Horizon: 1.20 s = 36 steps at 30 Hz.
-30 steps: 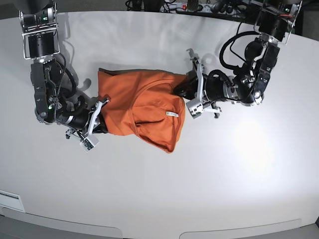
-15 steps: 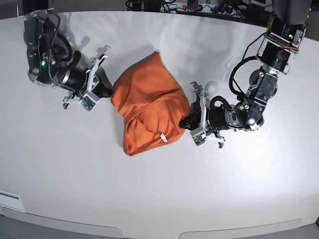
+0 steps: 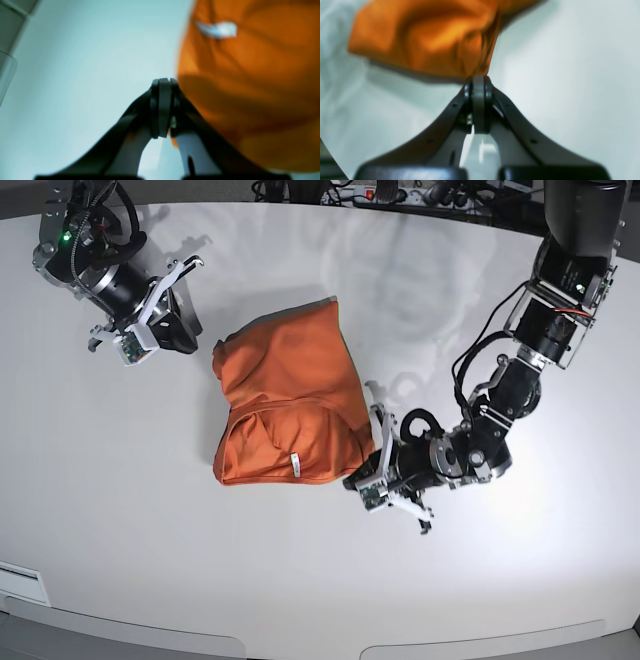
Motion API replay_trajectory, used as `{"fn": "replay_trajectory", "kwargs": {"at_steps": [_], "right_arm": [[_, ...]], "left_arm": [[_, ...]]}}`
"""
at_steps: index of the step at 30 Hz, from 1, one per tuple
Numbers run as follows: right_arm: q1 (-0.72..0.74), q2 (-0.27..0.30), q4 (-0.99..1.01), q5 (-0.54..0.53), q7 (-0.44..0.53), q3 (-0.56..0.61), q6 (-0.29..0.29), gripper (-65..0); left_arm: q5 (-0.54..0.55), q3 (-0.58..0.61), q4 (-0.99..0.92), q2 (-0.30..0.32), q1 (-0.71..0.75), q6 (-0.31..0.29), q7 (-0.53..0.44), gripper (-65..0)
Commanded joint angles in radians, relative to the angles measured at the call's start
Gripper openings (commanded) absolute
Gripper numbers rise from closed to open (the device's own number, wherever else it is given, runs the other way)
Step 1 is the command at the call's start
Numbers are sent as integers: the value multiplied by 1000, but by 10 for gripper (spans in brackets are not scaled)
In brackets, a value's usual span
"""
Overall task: Fold the T-shirt properly
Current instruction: 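Push the bundle's edge inward with the left gripper to neaten it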
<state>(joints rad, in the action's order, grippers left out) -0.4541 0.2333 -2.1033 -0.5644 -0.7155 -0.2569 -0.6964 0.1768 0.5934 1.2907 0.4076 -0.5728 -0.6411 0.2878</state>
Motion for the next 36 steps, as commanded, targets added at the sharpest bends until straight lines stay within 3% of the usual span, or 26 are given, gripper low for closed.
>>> {"fn": "replay_trajectory", "kwargs": {"at_steps": [1,3,6,9,11,16,21,29,36], "right_arm": [[7,11,-33,-42,31,-9,-2,-650],[22,11,-42,-89,34,-4,-2,-650],[63,11,-37,-86,34,29,-2,-650],[118,11,-32,-82,34,72,-2,-650],[143,11,-13,-82,34,100,-2,-650],[198,11,108,-8,54,177,-2,-650],[204,11,230,-4,48,190,-2,-650],[125,12,289,76,49,190,-2,-650],[74,13,264,68,33,182,-2,-650]], "left_arm": [[73,-30,42,3,-36,-23,12,-650],[265,-84,93,2,-37,-57,124,-650],[555,-150,138,-8,-37,-57,300,-650],[705,-183,143,-47,-33,-57,439,-650],[731,-182,143,-83,-10,-57,472,-650],[632,-182,143,-176,93,-57,412,-650],[315,-182,142,-238,167,-57,259,-650],[135,-182,49,-185,177,-57,118,-650],[142,-182,-32,-154,170,-57,93,-650]]}}
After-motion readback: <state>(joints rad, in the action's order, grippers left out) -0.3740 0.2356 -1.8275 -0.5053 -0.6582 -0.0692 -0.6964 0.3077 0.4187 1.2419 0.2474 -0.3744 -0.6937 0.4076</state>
